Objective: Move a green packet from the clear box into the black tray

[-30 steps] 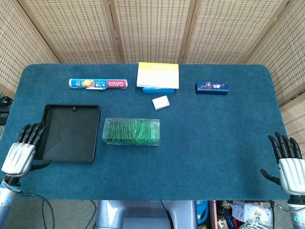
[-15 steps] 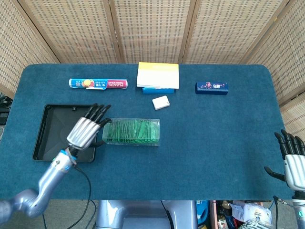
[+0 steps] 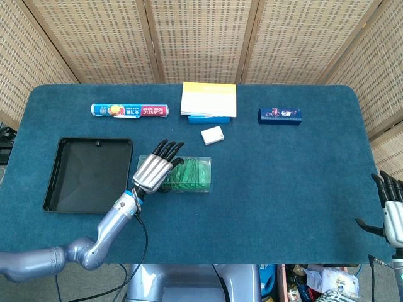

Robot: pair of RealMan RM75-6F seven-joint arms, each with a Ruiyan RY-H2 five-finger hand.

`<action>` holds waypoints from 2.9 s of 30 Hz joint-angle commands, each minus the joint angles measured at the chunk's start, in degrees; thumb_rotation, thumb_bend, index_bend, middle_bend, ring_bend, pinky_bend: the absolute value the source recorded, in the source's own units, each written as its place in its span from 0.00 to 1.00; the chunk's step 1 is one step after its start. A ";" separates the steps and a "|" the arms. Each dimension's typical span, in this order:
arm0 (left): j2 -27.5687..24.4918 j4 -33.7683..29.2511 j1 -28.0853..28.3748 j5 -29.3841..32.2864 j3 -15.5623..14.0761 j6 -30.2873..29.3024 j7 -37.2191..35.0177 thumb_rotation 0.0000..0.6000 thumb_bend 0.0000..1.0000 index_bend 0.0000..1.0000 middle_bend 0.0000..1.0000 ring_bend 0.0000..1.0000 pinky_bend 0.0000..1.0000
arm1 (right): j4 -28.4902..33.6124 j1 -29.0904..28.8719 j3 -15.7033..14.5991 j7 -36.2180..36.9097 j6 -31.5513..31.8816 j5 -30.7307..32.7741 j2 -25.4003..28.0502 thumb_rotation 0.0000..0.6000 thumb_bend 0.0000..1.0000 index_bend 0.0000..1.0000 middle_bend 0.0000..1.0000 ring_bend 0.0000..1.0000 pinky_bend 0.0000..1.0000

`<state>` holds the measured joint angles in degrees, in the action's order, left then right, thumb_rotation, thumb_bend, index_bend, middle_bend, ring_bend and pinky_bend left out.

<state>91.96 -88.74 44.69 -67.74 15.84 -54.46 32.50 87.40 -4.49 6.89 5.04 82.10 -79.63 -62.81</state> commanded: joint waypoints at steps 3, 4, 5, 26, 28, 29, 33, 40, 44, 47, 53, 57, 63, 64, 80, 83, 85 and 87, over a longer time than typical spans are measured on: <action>1.19 1.18 0.81 0.49 -0.51 -0.83 0.18 1.00 0.08 0.31 0.00 0.00 0.00 | -0.39 0.06 0.01 0.54 -0.15 0.18 0.05 1.00 0.00 0.00 0.00 0.00 0.00; 1.38 1.43 0.98 0.67 -0.61 -0.94 0.31 1.00 0.08 0.31 0.00 0.00 0.00 | -0.43 0.09 0.02 0.64 -0.13 0.21 0.06 1.00 0.00 0.00 0.00 0.00 0.00; 1.54 1.64 1.13 0.89 -0.74 -1.03 0.47 1.00 0.08 0.31 0.00 0.00 0.00 | -0.49 0.11 0.04 0.75 -0.10 0.23 0.08 1.00 0.00 0.00 0.00 0.00 0.00; 1.66 3.66 3.45 4.69 -1.83 -1.94 0.08 1.00 0.24 0.31 0.00 0.00 0.00 | -0.94 -0.15 -0.03 1.56 -0.72 0.14 -0.02 1.00 0.00 0.00 0.00 0.00 0.00; 1.44 3.50 3.53 4.86 -1.74 -2.12 -0.20 1.00 0.24 0.31 0.00 0.00 0.00 | -0.95 -0.14 -0.02 1.64 -0.68 0.11 -0.02 1.00 0.00 0.00 0.00 0.00 0.00; 1.30 3.43 3.58 4.93 -1.65 -2.23 -0.32 1.00 0.24 0.31 0.00 0.00 0.00 | -0.96 -0.13 -0.01 1.68 -0.68 0.13 -0.01 1.00 0.00 0.00 0.00 0.00 0.00; 0.88 3.21 3.75 5.28 -1.21 -2.51 -0.77 1.00 0.24 0.31 0.00 0.00 0.00 | -1.01 -0.14 -0.02 1.79 -0.72 0.13 -0.01 1.00 0.00 0.00 0.00 0.00 0.00; -0.82 2.48 4.74 8.32 1.33 -2.67 -1.55 1.00 0.24 0.31 0.00 0.00 0.00 | -1.24 -0.25 0.00 2.06 -1.03 0.27 -0.09 1.00 0.00 0.00 0.00 0.00 0.00; -1.92 2.06 5.51 11.24 2.88 -2.26 -1.70 1.00 0.24 0.31 0.00 0.00 0.00 | -1.36 -0.32 0.00 2.00 -1.16 0.32 -0.17 1.00 0.00 0.00 0.00 0.00 0.00; -2.81 1.76 6.16 13.82 3.67 -1.32 -1.66 1.00 0.26 0.32 0.00 0.00 0.00 | -1.39 -0.36 0.00 1.86 -1.22 0.37 -0.23 1.00 0.00 0.00 0.00 0.00 0.00; -5.86 -0.33 7.98 22.37 4.53 1.42 0.54 1.00 0.28 0.33 0.00 0.00 0.00 | -1.48 -0.48 0.04 1.64 -1.48 0.60 -0.36 1.00 0.00 0.00 0.00 0.00 0.00; -7.23 0.37 9.80 28.85 5.57 2.68 1.23 1.00 0.28 0.34 0.00 0.00 0.00 | -1.63 -0.64 -0.02 1.41 -1.87 0.73 -0.55 1.00 0.00 0.00 0.00 0.00 0.00; -7.89 2.09 11.45 31.70 6.05 2.98 0.78 1.00 0.28 0.34 0.00 0.00 0.00 | -1.84 -0.75 0.03 1.32 -2.18 1.01 -0.71 1.00 0.00 0.00 0.00 0.00 0.00; -7.98 2.23 11.58 32.01 6.12 2.99 0.59 1.00 0.28 0.34 0.00 0.00 0.00 | -1.88 -0.77 0.02 1.30 -2.25 1.05 -0.74 1.00 0.00 0.00 0.00 0.00 0.00; -7.95 9.01 13.32 38.69 4.70 8.66 -5.20 1.00 0.31 0.35 0.00 0.00 0.00 | -2.72 -1.23 -0.02 0.03 -3.25 1.79 -1.66 1.00 0.00 0.00 0.00 0.00 0.00; -7.82 9.95 13.40 38.96 4.36 9.38 -6.21 1.00 0.31 0.35 0.00 0.00 0.00 | -2.76 -1.28 -0.04 -0.13 -3.31 1.78 -1.76 1.00 0.00 0.00 0.00 0.00 0.00; -7.71 10.48 13.43 39.05 4.27 9.84 -6.94 1.00 0.34 0.36 0.00 0.00 0.00 | -2.75 -1.31 -0.05 -0.25 -3.32 1.78 -1.81 1.00 0.00 0.00 0.00 0.00 0.00; -7.79 10.75 13.29 39.28 4.39 11.04 -8.44 1.00 0.38 0.39 0.00 0.00 0.00 | -2.78 -1.33 -0.06 -0.42 -3.36 1.82 -1.89 1.00 0.00 0.00 0.00 0.00 0.00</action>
<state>84.18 -78.24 58.04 -28.63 20.21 -44.10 24.81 84.63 -5.81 6.83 4.64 78.74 -77.82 -64.69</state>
